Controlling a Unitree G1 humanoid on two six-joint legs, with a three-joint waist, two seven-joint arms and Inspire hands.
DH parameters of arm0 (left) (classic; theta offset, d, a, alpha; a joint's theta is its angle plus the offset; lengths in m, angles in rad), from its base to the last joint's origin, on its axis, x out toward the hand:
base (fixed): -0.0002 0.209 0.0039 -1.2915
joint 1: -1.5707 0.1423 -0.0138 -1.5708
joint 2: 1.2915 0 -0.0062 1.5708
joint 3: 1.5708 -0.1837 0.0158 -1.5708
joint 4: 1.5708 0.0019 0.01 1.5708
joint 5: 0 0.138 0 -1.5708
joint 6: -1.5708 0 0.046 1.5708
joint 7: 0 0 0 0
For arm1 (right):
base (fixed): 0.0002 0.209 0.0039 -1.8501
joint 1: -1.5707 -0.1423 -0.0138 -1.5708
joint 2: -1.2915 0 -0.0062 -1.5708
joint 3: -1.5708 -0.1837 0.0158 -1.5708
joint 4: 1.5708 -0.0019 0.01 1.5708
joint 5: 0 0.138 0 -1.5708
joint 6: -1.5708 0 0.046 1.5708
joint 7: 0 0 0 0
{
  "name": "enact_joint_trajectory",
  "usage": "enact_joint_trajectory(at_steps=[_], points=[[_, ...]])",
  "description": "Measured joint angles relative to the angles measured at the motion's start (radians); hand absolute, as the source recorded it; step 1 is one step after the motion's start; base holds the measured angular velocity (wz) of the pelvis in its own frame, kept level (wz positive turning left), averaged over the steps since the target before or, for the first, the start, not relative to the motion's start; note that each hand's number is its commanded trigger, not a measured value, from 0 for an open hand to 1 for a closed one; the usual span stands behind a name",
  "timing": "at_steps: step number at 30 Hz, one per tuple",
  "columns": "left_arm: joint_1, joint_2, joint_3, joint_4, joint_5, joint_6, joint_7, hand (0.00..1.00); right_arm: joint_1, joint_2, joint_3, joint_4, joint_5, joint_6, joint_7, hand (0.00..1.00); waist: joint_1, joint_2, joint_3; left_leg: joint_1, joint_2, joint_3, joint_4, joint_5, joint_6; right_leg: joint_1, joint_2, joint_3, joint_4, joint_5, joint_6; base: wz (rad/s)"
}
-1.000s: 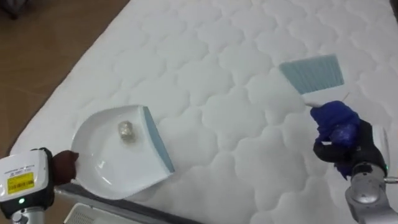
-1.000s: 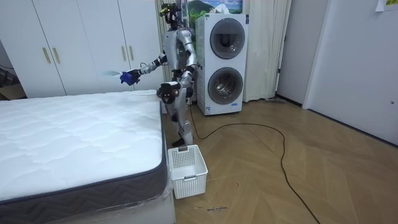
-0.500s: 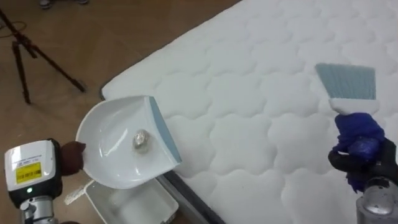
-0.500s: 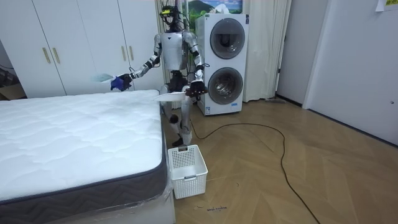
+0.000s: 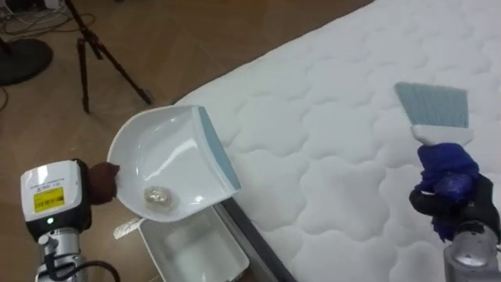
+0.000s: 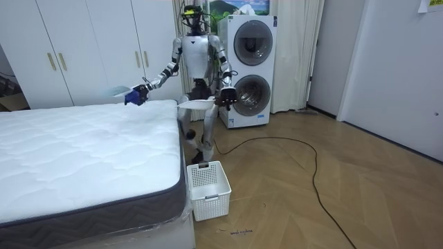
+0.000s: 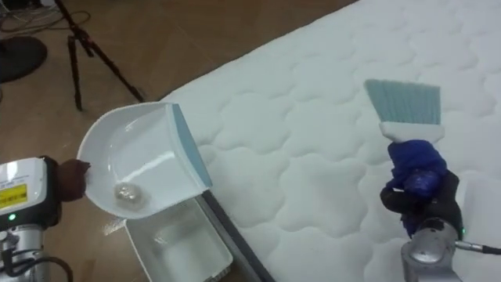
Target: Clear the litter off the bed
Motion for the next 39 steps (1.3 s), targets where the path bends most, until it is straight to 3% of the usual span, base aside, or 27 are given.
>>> enact_joint_trajectory(at_steps=[1,2,3,4,5,6,7,8,9,11,12,14,15,16,17,18,19,20,21,24,26,27,33,35,37,39], points=[[0.000,0.002,0.000,-0.004,0.000,0.001,-0.001,1.00,0.007,0.007,0.001,-0.001,-0.010,0.000,0.000,0.00,-0.020,0.006,0.0003,0.006,-0.010,-0.051,-0.014,0.006,-0.003,-0.013,0.036,0.024,-0.023,0.000,0.000,0.73],[0.000,0.006,0.000,-0.011,0.003,-0.001,-0.002,1.00,0.023,0.020,0.002,-0.001,-0.017,0.002,-0.003,0.00,-0.050,0.007,0.0001,0.032,-0.043,-0.167,-0.068,0.040,-0.016,-0.041,0.096,0.080,-0.077,0.005,-0.006,0.93],[0.001,0.007,0.000,-0.014,0.001,-0.005,-0.006,1.00,0.031,0.030,0.002,-0.002,-0.017,0.010,-0.016,0.00,-0.077,0.007,0.0024,0.074,-0.077,-0.301,-0.147,0.097,-0.065,-0.072,0.151,0.127,-0.155,0.023,-0.024,0.86],[0.002,0.007,0.001,-0.014,0.000,-0.008,-0.013,1.00,0.033,0.036,0.002,-0.002,-0.017,0.017,-0.023,0.00,-0.095,-0.006,-0.0002,0.103,-0.094,-0.373,-0.200,0.141,-0.134,-0.082,0.163,0.149,-0.206,0.044,-0.037,0.96],[0.000,0.021,0.009,-0.025,-0.005,-0.017,-0.026,1.00,0.025,0.052,-0.002,-0.021,-0.018,0.023,-0.029,0.00,-0.150,-0.051,0.0097,0.070,-0.066,-0.265,-0.094,0.089,-0.119,-0.094,0.128,0.149,-0.266,0.094,-0.023,0.94],[-0.008,0.035,0.010,-0.027,-0.005,-0.031,-0.028,1.00,0.027,0.058,-0.006,-0.042,-0.019,0.022,-0.039,0.00,-0.165,-0.053,0.0156,0.027,0.000,-0.147,0.026,0.012,-0.086,-0.107,0.114,0.153,-0.255,0.110,0.009,1.03],[-0.029,0.048,-0.003,-0.027,-0.004,-0.053,-0.031,1.00,0.029,0.053,-0.021,-0.057,-0.017,0.018,-0.063,0.00,-0.156,-0.034,0.0194,-0.038,0.004,-0.181,0.162,-0.103,-0.046,-0.146,0.139,0.199,-0.183,0.124,0.055,0.47],[-0.017,0.049,-0.012,-0.033,-0.004,-0.060,-0.038,1.00,0.030,0.056,-0.028,-0.055,-0.018,0.019,-0.063,0.00,-0.130,-0.049,0.0135,-0.049,-0.045,-0.272,0.188,-0.108,-0.032,-0.153,0.133,0.208,-0.147,0.152,0.042,0.29],[-0.008,0.048,-0.021,-0.033,-0.002,-0.059,-0.042,1.00,0.034,0.056,-0.030,-0.055,-0.025,0.019,-0.063,0.00,-0.130,-0.048,0.0138,-0.043,-0.062,-0.313,0.175,-0.097,-0.031,-0.138,0.133,0.208,-0.155,0.168,0.039,0.56],[-0.005,0.048,-0.053,-0.033,0.004,-0.046,-0.052,1.00,0.063,0.054,-0.053,-0.037,-0.032,0.019,-0.068,0.00,-0.114,-0.048,0.0129,-0.009,-0.120,-0.449,0.088,-0.044,-0.046,-0.090,0.144,0.230,-0.242,0.182,0.033,1.17],[-0.005,0.047,-0.058,-0.036,0.001,-0.033,-0.051,1.00,0.065,0.051,-0.058,-0.032,-0.031,0.020,-0.069,0.00,-0.089,-0.052,0.0107,-0.002,-0.127,-0.475,0.054,-0.021,-0.049,-0.095,0.154,0.261,-0.275,0.175,0.023,0.87],[-0.005,0.048,-0.060,-0.033,0.004,-0.009,-0.052,1.00,0.071,0.050,-0.057,-0.020,-0.031,0.019,-0.069,0.00,-0.059,-0.052,0.0113,0.006,-0.137,-0.499,0.036,-0.002,-0.053,-0.115,0.148,0.278,-0.297,0.180,0.010,0.73],[-0.006,0.051,-0.055,-0.030,0.004,-0.002,-0.052,1.00,0.066,0.050,-0.053,0.000,-0.024,0.019,-0.068,0.00,-0.032,-0.063,0.0099,0.002,-0.154,-0.490,0.043,-0.004,-0.054,-0.121,0.121,0.276,-0.305,0.209,-0.003,0.78],[-0.007,0.051,-0.047,-0.028,0.004,0.000,-0.052,1.00,0.059,0.049,-0.051,0.010,-0.023,0.019,-0.068,0.00,-0.027,-0.070,0.0115,-0.010,-0.158,-0.460,0.049,-0.008,-0.055,-0.121,0.107,0.274,-0.298,0.194,-0.002,1.06],[-0.022,0.040,-0.040,-0.012,0.004,0.003,-0.050,1.00,0.045,0.040,-0.050,0.031,-0.023,0.019,-0.068,0.00,-0.032,-0.056,0.0139,-0.049,-0.126,-0.336,0.063,-0.014,-0.048,-0.121,0.101,0.229,-0.277,0.166,-0.016,1.09],[-0.029,0.039,-0.040,-0.006,0.004,0.003,-0.051,1.00,0.040,0.039,-0.049,0.045,-0.023,0.019,-0.067,0.00,-0.033,-0.053,0.0131,-0.066,-0.097,-0.246,0.067,-0.017,-0.043,-0.124,0.099,0.203,-0.267,0.153,-0.022,1.39],[-0.040,0.035,-0.041,0.006,0.005,0.002,-0.048,1.00,0.035,0.038,-0.045,0.069,-0.023,0.019,-0.065,0.00,-0.030,-0.052,0.0129,-0.085,-0.053,-0.117,0.074,-0.020,-0.037,-0.131,0.100,0.178,-0.243,0.127,-0.029,1.20],[-0.039,0.028,-0.042,0.018,0.005,0.002,-0.043,1.00,0.030,0.031,-0.039,0.088,-0.023,0.018,-0.062,0.00,-0.027,-0.051,0.0125,-0.096,-0.032,-0.046,0.077,-0.022,-0.035,-0.137,0.099,0.179,-0.227,0.105,-0.032,1.09],[-0.039,0.026,-0.044,0.024,0.005,0.003,-0.040,1.00,0.030,0.028,-0.039,0.094,-0.024,0.018,-0.062,0.00,-0.024,-0.052,0.0126,-0.098,-0.028,-0.028,0.076,-0.023,-0.034,-0.142,0.096,0.179,-0.214,0.096,-0.032,0.83],[-0.039,0.033,-0.045,0.068,-0.007,0.012,-0.012,1.00,0.022,0.021,-0.006,0.109,-0.018,0.017,-0.062,0.00,-0.002,-0.055,0.0131,-0.103,-0.033,-0.025,0.072,-0.028,-0.033,-0.146,0.089,0.158,-0.199,0.077,-0.028,0.36],[-0.041,0.050,-0.043,0.070,-0.006,0.012,-0.002,1.00,0.014,0.021,0.014,0.130,-0.020,0.012,-0.058,0.00,-0.007,-0.057,0.0122,-0.115,-0.044,-0.045,0.077,-0.022,-0.011,-0.151,0.083,0.138,-0.196,0.075,-0.024,0.24],[-0.042,0.055,-0.042,0.070,-0.007,0.013,0.003,1.00,0.014,0.021,0.018,0.134,-0.020,0.012,-0.052,0.00,-0.005,-0.060,0.0118,-0.122,-0.046,-0.045,0.080,-0.021,0.001,-0.162,0.080,0.140,-0.183,0.075,-0.023,0.14],[-0.071,0.062,-0.044,0.097,-0.006,0.008,0.005,1.00,0.016,0.023,0.022,0.176,-0.017,0.012,-0.021,0.00,-0.012,-0.060,0.0123,-0.132,-0.048,-0.042,0.095,-0.031,0.018,-0.179,0.070,0.138,-0.129,0.072,-0.017,-0.02],[-0.096,0.067,-0.050,0.105,-0.007,0.005,0.005,1.00,0.015,0.023,0.029,0.207,-0.017,0.012,-0.020,0.00,-0.013,-0.054,0.0149,-0.149,-0.050,-0.044,0.117,-0.040,0.025,-0.231,0.061,0.141,-0.057,0.066,-0.004,0.02],[-0.119,0.080,-0.070,0.106,-0.006,0.002,0.005,1.00,0.015,0.022,0.036,0.233,-0.020,0.015,-0.020,0.00,-0.020,-0.051,0.0166,-0.166,-0.065,-0.058,0.134,-0.046,0.025,-0.277,0.054,0.174,-0.006,0.054,0.014,0.14],[-0.164,0.086,-0.099,0.120,-0.005,-0.010,0.006,1.00,0.013,0.020,0.048,0.252,-0.028,0.015,-0.020,0.00,-0.029,-0.026,0.0305,-0.198,-0.074,-0.077,0.161,-0.047,0.027,-0.365,0.056,0.243,-0.013,0.068,0.034,0.31]])
